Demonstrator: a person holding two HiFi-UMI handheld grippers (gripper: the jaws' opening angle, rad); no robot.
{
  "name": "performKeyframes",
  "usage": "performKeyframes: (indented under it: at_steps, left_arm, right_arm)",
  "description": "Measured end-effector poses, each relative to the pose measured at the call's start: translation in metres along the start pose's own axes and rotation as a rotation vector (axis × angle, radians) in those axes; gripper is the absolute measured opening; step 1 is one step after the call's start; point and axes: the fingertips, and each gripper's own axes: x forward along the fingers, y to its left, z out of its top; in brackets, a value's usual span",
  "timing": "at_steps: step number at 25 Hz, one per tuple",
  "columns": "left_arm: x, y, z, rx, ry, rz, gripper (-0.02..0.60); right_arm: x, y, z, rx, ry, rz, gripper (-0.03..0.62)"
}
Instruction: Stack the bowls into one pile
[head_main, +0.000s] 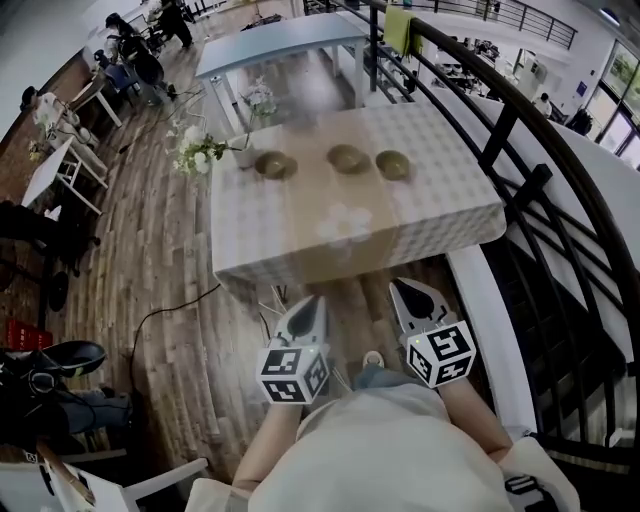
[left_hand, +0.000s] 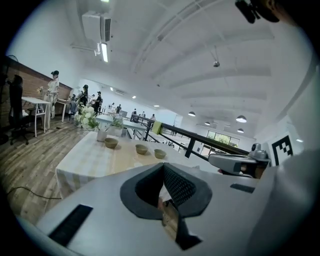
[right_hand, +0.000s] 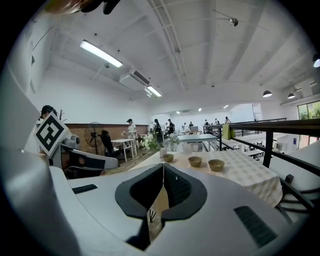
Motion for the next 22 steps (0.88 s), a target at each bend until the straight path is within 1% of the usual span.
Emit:
performKeyframes:
  at_steps: [5,12,18,22]
  left_arm:
    - [0.036,-0.002,0.012,-0.003,-0.006,0.038,0.004]
    - [0.078,-0.009,0.015,-0.006,-0.005,0.073,0.005]
    - [0.094,-0.008,0.013,-0.025,-0.009,0.105,0.005]
    - [0.098,-0.001,0.01,-0.031,0.012,0.124,0.005]
  right_arm:
    - [0.023,-0.033,0.009,-0.003,0.004,0.036,0.002]
    - [0.044,-0.072,0.01,-0.019,0.015,0.089,0.002]
    - [0.055,-0.086,0.003,-0.021,0.03,0.118,0.002]
    - [0.064,-0.089,0.001,-0.011,0.038,0.125,0.002]
